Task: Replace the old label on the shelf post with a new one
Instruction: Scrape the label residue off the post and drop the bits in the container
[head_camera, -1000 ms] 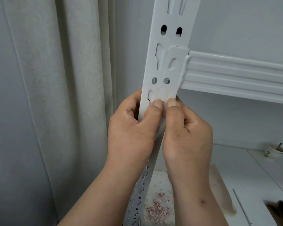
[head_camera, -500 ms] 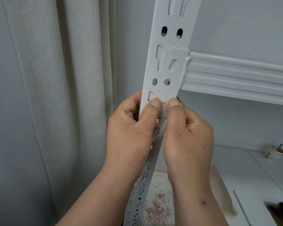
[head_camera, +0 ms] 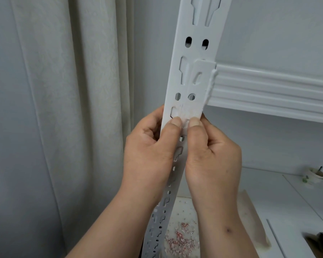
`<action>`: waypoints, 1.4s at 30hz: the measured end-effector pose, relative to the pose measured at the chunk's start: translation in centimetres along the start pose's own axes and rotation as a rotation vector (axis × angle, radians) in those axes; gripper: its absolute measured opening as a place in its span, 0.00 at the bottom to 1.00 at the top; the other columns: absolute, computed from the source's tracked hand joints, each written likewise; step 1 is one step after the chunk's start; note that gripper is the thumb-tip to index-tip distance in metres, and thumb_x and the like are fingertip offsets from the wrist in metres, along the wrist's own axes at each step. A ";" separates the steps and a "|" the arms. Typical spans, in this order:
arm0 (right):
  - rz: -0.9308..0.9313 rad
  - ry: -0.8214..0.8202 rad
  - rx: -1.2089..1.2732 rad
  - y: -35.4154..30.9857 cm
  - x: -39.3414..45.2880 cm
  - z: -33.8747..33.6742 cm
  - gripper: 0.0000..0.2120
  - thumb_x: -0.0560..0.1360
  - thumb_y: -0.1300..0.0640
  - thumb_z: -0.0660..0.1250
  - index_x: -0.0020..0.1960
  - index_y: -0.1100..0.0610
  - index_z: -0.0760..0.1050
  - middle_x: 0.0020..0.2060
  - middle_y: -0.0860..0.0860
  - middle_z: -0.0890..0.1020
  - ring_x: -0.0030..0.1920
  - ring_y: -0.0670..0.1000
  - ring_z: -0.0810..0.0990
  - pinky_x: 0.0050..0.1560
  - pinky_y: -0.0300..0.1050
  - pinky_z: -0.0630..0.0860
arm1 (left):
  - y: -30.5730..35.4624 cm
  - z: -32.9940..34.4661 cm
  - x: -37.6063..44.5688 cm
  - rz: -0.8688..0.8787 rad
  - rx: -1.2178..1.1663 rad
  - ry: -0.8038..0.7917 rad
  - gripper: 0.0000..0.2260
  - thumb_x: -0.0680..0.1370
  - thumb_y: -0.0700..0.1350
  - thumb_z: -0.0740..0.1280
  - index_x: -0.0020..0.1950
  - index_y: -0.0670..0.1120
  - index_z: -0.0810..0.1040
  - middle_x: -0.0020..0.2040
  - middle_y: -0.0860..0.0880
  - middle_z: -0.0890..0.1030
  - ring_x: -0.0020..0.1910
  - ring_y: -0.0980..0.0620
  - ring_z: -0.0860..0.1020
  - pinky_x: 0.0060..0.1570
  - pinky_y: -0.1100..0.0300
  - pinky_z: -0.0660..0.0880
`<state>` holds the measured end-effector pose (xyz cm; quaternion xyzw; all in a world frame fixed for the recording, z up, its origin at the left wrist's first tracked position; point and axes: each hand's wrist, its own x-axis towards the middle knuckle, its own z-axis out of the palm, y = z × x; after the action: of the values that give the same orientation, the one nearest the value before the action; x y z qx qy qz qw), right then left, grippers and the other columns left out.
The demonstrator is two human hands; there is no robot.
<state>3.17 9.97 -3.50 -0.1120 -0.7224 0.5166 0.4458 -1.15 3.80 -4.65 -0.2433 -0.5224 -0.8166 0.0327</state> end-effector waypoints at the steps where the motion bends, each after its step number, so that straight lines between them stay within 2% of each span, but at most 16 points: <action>1: -0.005 0.004 -0.003 0.0 0.0 0.0 0.13 0.76 0.51 0.61 0.50 0.50 0.84 0.24 0.38 0.75 0.28 0.38 0.75 0.29 0.26 0.67 | 0.1 0.0 0.0 -0.002 0.007 0.006 0.09 0.78 0.43 0.66 0.54 0.51 0.84 0.51 0.33 0.81 0.43 0.39 0.78 0.47 0.36 0.78; 3: -0.019 -0.006 -0.026 -0.1 0.0 -0.1 0.13 0.76 0.51 0.60 0.51 0.47 0.84 0.24 0.38 0.76 0.28 0.39 0.75 0.28 0.26 0.66 | 0.2 0.1 -0.1 -0.006 0.017 0.013 0.08 0.78 0.44 0.67 0.53 0.51 0.84 0.50 0.34 0.82 0.44 0.30 0.80 0.49 0.31 0.76; 4: -0.024 -0.020 -0.041 -0.1 0.0 -0.2 0.13 0.76 0.51 0.60 0.53 0.45 0.83 0.24 0.38 0.76 0.27 0.39 0.75 0.28 0.26 0.66 | 0.2 0.0 -0.1 -0.007 0.019 0.015 0.08 0.78 0.45 0.67 0.53 0.51 0.84 0.50 0.35 0.82 0.46 0.28 0.80 0.50 0.31 0.75; 8: -0.034 -0.067 -0.089 -0.2 -0.2 -0.5 0.16 0.76 0.55 0.60 0.57 0.42 0.81 0.22 0.40 0.74 0.25 0.41 0.72 0.26 0.26 0.65 | 0.1 -0.1 0.0 -0.014 -0.015 0.002 0.11 0.75 0.46 0.67 0.55 0.51 0.84 0.51 0.36 0.83 0.44 0.41 0.78 0.50 0.38 0.77; 10: -0.029 -0.058 -0.076 -0.1 -0.1 -0.4 0.15 0.76 0.55 0.60 0.57 0.43 0.81 0.23 0.41 0.73 0.27 0.39 0.73 0.28 0.25 0.66 | 0.1 -0.1 0.0 -0.015 -0.024 -0.010 0.11 0.75 0.45 0.68 0.56 0.50 0.83 0.50 0.36 0.83 0.43 0.35 0.80 0.50 0.40 0.77; 12: -0.013 -0.033 -0.043 0.1 -0.1 -0.2 0.14 0.76 0.52 0.61 0.57 0.44 0.81 0.28 0.41 0.78 0.29 0.37 0.75 0.30 0.24 0.67 | 0.1 0.0 0.0 -0.002 -0.003 -0.014 0.09 0.77 0.44 0.69 0.55 0.50 0.83 0.48 0.39 0.85 0.48 0.30 0.80 0.51 0.38 0.79; 14: 0.000 -0.015 -0.008 0.2 -0.1 0.0 0.13 0.76 0.50 0.61 0.57 0.44 0.81 0.33 0.43 0.81 0.31 0.36 0.75 0.32 0.24 0.68 | 0.1 0.0 -0.1 0.021 0.033 -0.005 0.08 0.77 0.43 0.69 0.55 0.50 0.84 0.46 0.46 0.87 0.49 0.36 0.82 0.50 0.42 0.81; 16: 0.000 -0.018 -0.009 0.3 -0.1 0.0 0.13 0.77 0.50 0.61 0.56 0.44 0.82 0.32 0.42 0.80 0.31 0.36 0.75 0.31 0.25 0.68 | 0.0 0.1 -0.2 0.030 0.047 0.006 0.08 0.77 0.43 0.69 0.54 0.50 0.84 0.46 0.49 0.87 0.48 0.40 0.84 0.49 0.45 0.82; 20: -0.016 -0.054 -0.046 0.1 -0.2 -0.4 0.14 0.77 0.53 0.60 0.57 0.42 0.81 0.26 0.40 0.77 0.27 0.38 0.75 0.28 0.25 0.66 | 0.0 0.1 -0.1 0.026 0.056 0.026 0.09 0.77 0.42 0.69 0.55 0.51 0.84 0.46 0.46 0.87 0.48 0.34 0.82 0.48 0.38 0.80; 22: -0.019 -0.066 -0.064 0.1 -0.2 -0.5 0.15 0.77 0.54 0.60 0.57 0.42 0.81 0.24 0.40 0.76 0.27 0.40 0.74 0.26 0.26 0.65 | 0.0 0.0 -0.1 0.024 0.067 0.024 0.09 0.77 0.42 0.69 0.56 0.51 0.83 0.46 0.47 0.87 0.48 0.35 0.83 0.48 0.37 0.80; 25: -0.007 -0.063 -0.042 0.3 -0.2 -0.4 0.14 0.77 0.53 0.60 0.57 0.43 0.80 0.25 0.40 0.75 0.26 0.39 0.74 0.27 0.25 0.65 | -0.1 -0.1 0.0 0.026 0.079 0.013 0.12 0.75 0.44 0.69 0.58 0.50 0.82 0.48 0.50 0.87 0.49 0.42 0.85 0.51 0.42 0.81; 30: -0.002 -0.036 -0.014 0.5 0.0 -0.2 0.13 0.76 0.48 0.61 0.56 0.44 0.81 0.30 0.41 0.78 0.29 0.36 0.74 0.31 0.25 0.68 | -0.2 0.0 -0.2 0.058 0.097 0.000 0.10 0.77 0.41 0.68 0.56 0.52 0.83 0.46 0.53 0.87 0.47 0.47 0.85 0.49 0.51 0.83; 35: -0.048 -0.057 -0.065 0.5 -0.1 -0.3 0.13 0.78 0.51 0.60 0.57 0.42 0.80 0.28 0.40 0.78 0.28 0.38 0.74 0.29 0.25 0.66 | -0.1 -0.2 -0.2 0.022 0.027 -0.013 0.11 0.77 0.43 0.67 0.57 0.53 0.83 0.49 0.42 0.86 0.50 0.30 0.80 0.52 0.33 0.78; 36: -0.058 -0.056 -0.072 0.6 -0.2 -0.3 0.14 0.76 0.51 0.59 0.57 0.42 0.80 0.27 0.40 0.77 0.27 0.40 0.74 0.27 0.26 0.66 | 0.0 -0.2 -0.1 0.019 0.021 -0.010 0.12 0.77 0.43 0.65 0.57 0.53 0.83 0.50 0.42 0.85 0.48 0.31 0.81 0.53 0.34 0.77; 39: -0.063 -0.043 -0.054 0.5 -0.2 -0.2 0.16 0.75 0.50 0.58 0.57 0.41 0.80 0.30 0.42 0.80 0.26 0.42 0.73 0.27 0.27 0.67 | 0.0 -0.2 -0.2 0.020 0.028 -0.003 0.13 0.80 0.40 0.63 0.58 0.53 0.83 0.50 0.42 0.85 0.45 0.44 0.78 0.50 0.43 0.78; 42: -0.042 -0.035 -0.002 0.5 -0.1 -0.2 0.13 0.77 0.51 0.61 0.56 0.43 0.81 0.35 0.37 0.83 0.30 0.37 0.77 0.30 0.25 0.69 | 0.1 0.0 -0.2 0.018 0.032 0.011 0.10 0.79 0.44 0.65 0.55 0.54 0.84 0.50 0.36 0.83 0.44 0.43 0.78 0.48 0.35 0.78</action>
<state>3.18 10.26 -3.98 -0.0882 -0.7329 0.5081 0.4438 -0.90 3.70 -4.68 -0.2427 -0.5331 -0.8091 0.0469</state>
